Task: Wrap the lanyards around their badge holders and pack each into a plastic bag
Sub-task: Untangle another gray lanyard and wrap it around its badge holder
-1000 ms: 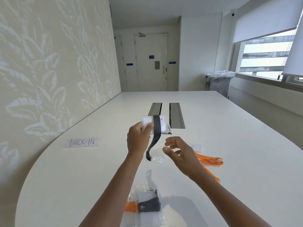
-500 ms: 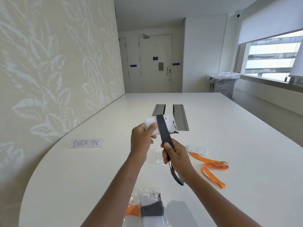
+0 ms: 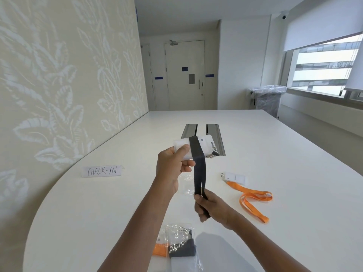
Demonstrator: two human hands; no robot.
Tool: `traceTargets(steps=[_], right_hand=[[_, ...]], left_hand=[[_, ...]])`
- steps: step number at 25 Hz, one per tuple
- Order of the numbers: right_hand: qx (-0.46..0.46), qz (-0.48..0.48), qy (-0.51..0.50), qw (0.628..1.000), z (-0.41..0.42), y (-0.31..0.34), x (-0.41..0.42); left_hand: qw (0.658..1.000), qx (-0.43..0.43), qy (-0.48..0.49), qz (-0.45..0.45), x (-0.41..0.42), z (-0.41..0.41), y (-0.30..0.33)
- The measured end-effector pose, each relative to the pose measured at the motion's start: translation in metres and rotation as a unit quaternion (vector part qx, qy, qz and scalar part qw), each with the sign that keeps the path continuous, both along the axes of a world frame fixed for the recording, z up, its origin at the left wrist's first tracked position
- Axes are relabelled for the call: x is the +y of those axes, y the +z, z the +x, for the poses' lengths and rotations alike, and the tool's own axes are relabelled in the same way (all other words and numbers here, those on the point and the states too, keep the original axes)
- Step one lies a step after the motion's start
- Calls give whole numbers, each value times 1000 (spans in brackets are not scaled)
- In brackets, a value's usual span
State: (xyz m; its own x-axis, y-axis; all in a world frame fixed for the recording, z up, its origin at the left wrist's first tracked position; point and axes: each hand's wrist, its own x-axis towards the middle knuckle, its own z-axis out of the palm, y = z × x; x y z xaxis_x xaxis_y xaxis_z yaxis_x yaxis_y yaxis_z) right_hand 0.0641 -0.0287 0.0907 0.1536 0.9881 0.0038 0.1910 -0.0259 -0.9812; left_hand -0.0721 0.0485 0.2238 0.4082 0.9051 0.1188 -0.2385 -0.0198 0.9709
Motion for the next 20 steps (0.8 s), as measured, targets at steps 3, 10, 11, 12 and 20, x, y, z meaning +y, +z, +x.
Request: traceTargets(steps=[3,10,11,12,20], right_hand=[[-94,5,-48,994,18,4,3],[-275,50,-131,951,63,66,11],[-309,55,-129,941,65,78,12],[-337,54,-122,932,67,89,13],[-431,77,-52,898,41,131,6]], left_hand=[[997,52,-54,-10,-14,-8,2],[971,190,-133,-53,-31,-16,-32],[970,200,-126,-57,-30,-17,-39],[969,209,-113,-60,-28,-17,-46],[973,213,-27,-80,-13,-4,-77]])
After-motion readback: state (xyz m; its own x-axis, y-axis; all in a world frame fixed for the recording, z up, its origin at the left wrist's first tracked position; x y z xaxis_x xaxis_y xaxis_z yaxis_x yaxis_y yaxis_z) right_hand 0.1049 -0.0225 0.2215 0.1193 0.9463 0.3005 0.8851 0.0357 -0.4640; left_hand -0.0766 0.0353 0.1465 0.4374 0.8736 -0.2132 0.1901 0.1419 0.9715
